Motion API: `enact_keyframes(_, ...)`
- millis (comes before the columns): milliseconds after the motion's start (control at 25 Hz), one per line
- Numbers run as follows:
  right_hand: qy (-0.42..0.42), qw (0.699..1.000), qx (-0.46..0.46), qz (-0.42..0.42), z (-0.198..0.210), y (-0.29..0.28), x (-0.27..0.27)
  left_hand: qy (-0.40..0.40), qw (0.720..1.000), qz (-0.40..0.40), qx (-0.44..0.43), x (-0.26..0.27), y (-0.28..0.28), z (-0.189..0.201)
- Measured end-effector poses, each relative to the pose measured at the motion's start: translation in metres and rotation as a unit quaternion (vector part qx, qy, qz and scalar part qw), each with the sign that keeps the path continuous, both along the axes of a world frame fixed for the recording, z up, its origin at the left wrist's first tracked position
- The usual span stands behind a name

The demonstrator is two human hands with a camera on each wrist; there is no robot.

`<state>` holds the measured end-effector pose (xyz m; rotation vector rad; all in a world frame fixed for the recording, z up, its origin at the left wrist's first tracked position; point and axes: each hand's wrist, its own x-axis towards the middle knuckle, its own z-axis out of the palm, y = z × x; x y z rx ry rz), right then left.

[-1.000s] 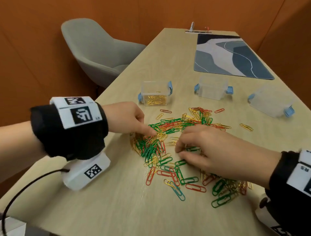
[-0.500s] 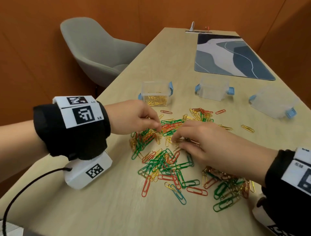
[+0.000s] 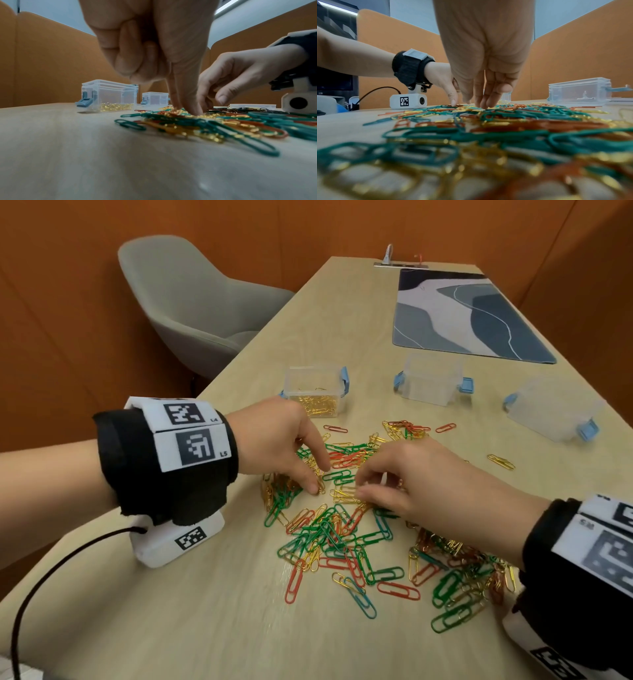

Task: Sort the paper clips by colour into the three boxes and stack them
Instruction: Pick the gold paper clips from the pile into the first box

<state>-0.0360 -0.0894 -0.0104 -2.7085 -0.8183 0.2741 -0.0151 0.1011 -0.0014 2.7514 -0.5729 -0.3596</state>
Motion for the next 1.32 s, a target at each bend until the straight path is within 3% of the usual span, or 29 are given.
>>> enact_keyframes(480, 0.039, 0.999, 0.017, -0.032, -0.004, 0.012, 0.004, 0.027, 0.997, -0.013, 0.065, -0.009, -0.009, -0.003)
enact_keyframes(600, 0.039, 0.999, -0.008, -0.012, -0.006, 0.011, 0.002, 0.11, 0.992, 0.058, -0.015, -0.007, -0.008, -0.001)
enact_keyframes(720, 0.029, 0.999, -0.013, -0.007, -0.006, 0.008, 0.002, 0.259, 0.927, 0.187, -0.197, -0.005, -0.008, 0.005)
enact_keyframes(880, -0.006, 0.999, 0.047, -0.026, -0.002, 0.005, 0.003, 0.351, 0.851, 0.196, -0.339, -0.002, -0.002, 0.007)
enact_keyframes(1160, -0.037, 0.984, 0.172, -0.038, 0.002, 0.007, 0.0, 0.374, 0.821, 0.246, -0.354, -0.002, -0.002, 0.002)
enact_keyframes(1320, -0.046, 0.979, 0.196, 0.009, 0.002, 0.01, -0.003, 0.434, 0.785, 0.233, -0.375, -0.006, -0.011, 0.001)
